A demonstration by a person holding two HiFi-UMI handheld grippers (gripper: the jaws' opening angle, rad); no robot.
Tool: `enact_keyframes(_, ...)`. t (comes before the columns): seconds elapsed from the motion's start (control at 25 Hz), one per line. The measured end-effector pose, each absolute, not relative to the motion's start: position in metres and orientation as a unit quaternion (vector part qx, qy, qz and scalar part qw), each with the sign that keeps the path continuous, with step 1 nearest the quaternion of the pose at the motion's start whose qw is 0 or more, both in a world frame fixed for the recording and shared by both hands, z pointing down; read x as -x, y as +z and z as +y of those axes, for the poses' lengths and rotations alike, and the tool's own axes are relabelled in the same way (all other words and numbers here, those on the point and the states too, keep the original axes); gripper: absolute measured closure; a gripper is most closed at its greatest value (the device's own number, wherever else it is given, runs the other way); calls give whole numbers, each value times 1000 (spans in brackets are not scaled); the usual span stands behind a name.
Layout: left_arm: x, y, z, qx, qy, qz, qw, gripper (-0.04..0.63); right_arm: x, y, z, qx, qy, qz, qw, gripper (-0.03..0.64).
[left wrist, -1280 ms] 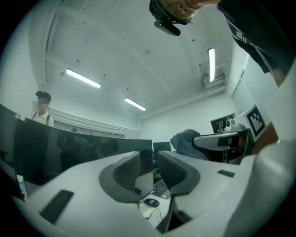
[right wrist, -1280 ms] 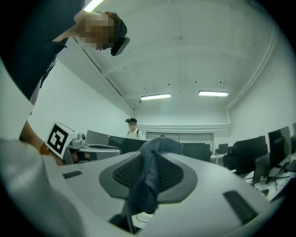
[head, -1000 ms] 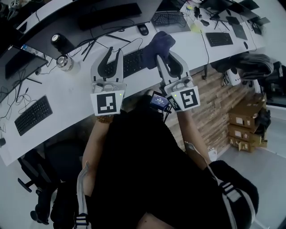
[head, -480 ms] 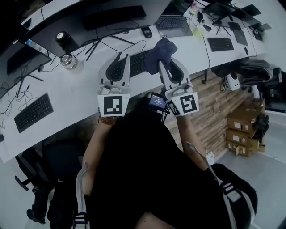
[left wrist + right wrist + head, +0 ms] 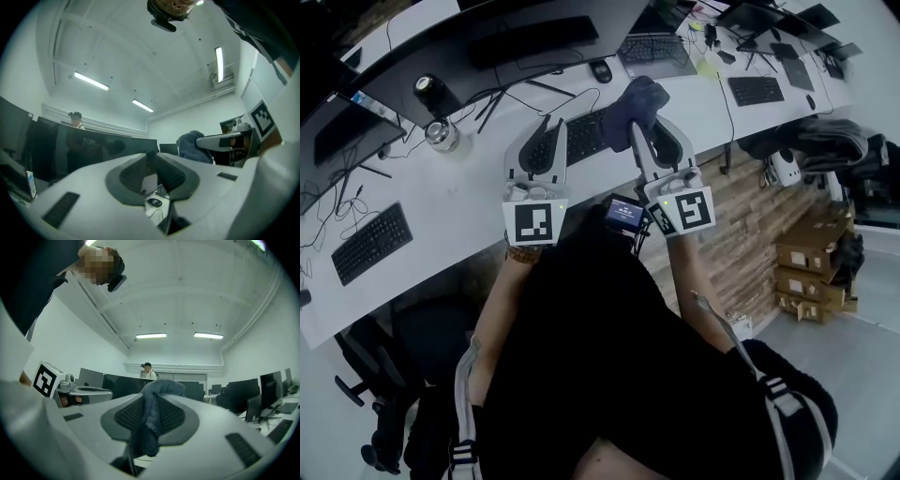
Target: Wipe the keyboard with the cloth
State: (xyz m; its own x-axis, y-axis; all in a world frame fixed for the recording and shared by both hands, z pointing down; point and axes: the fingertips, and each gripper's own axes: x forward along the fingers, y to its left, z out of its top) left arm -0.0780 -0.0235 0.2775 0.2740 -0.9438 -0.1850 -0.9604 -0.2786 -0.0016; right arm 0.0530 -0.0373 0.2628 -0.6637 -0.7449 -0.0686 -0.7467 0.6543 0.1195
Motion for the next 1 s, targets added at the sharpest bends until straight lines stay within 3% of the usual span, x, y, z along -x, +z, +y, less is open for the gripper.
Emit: enact_keyframes(1.0,70,277,-12,792,78,602,57,529,-52,254,-19,377,64,924,17,538)
